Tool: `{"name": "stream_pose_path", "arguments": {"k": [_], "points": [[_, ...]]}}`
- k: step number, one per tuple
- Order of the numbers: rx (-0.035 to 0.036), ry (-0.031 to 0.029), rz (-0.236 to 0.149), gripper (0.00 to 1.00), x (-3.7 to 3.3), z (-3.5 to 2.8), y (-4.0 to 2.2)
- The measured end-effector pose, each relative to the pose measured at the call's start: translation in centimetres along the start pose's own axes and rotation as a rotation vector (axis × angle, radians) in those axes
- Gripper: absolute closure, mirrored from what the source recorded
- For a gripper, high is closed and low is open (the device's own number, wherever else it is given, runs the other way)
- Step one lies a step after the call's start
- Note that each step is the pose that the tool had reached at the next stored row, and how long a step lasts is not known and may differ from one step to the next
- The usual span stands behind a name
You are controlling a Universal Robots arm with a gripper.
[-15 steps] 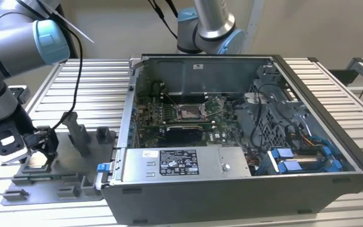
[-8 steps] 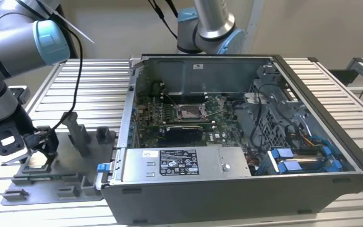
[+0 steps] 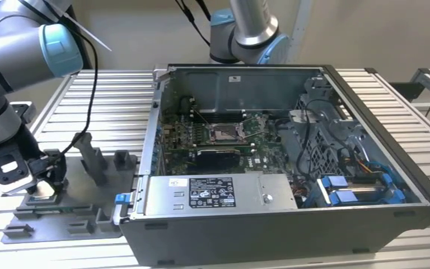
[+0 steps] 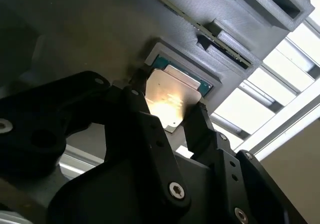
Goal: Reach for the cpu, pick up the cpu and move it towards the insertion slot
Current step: 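Pick up the cpu and move it towards the insertion slot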
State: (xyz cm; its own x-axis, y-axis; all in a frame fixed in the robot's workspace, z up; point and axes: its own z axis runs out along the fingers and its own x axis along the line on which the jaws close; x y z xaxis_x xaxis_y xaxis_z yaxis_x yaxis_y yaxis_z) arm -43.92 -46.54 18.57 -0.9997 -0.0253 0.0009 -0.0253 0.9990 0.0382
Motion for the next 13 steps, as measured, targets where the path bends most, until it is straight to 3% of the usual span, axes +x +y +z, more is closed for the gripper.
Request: {"name": "stream_pose_path", "arguments": {"k": [13], "points": [[-0.0003,-0.0002,0.0,1.0,0.0,-0.03,0.0]]}}
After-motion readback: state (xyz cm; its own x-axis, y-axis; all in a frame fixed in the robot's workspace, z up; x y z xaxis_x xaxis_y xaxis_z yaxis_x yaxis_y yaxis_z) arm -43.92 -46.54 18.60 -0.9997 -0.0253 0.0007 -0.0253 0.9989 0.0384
